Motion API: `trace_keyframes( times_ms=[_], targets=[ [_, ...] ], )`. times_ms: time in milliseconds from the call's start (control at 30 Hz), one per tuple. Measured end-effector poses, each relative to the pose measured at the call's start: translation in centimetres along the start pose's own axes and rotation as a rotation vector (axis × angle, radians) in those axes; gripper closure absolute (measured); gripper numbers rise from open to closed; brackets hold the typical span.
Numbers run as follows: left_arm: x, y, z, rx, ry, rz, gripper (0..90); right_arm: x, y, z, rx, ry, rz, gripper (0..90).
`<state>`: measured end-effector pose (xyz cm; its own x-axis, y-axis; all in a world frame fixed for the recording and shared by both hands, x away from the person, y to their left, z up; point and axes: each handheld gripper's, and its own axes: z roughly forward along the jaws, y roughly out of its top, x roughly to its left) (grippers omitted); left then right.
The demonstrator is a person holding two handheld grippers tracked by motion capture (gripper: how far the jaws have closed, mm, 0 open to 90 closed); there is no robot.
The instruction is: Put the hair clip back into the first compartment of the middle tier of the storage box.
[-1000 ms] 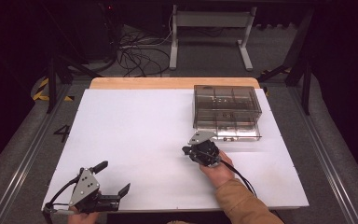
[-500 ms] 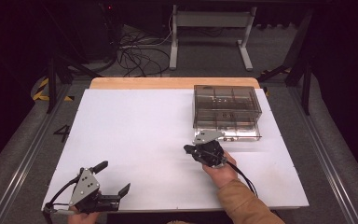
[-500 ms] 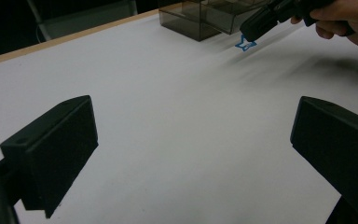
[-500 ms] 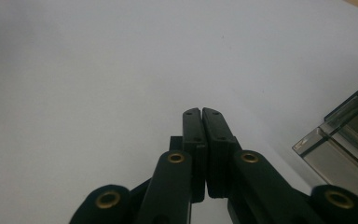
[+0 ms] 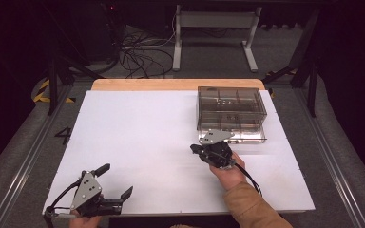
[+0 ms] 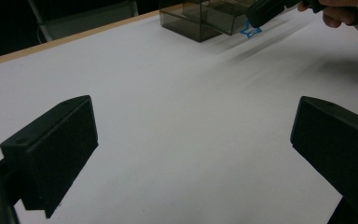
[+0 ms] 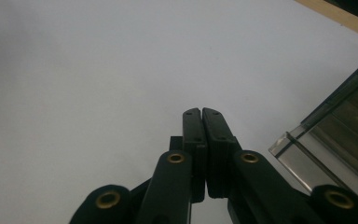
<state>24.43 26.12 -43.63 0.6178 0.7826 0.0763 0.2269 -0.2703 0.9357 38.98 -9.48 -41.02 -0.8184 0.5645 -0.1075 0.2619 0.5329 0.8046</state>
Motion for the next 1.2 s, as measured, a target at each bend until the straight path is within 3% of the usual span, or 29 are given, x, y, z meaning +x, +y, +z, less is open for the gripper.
trace_keyframes(
  times_ms=[400,800,1200],
  targets=[
    [0.0,-0.1,-0.1,0.002,0.003,-0.001,1.3,-0.7,0.7,-1.4,-0.024,-0.046,0.005,89.0],
    [0.0,-0.2,-0.3,0.002,0.011,-0.008,1.3,-2.2,1.0,-2.5,-0.065,-0.098,0.075,89.1],
    [0.1,-0.2,-0.3,-0.003,0.011,-0.014,1.3,-3.3,0.9,-3.3,-0.093,-0.220,0.120,89.1]
  ],
)
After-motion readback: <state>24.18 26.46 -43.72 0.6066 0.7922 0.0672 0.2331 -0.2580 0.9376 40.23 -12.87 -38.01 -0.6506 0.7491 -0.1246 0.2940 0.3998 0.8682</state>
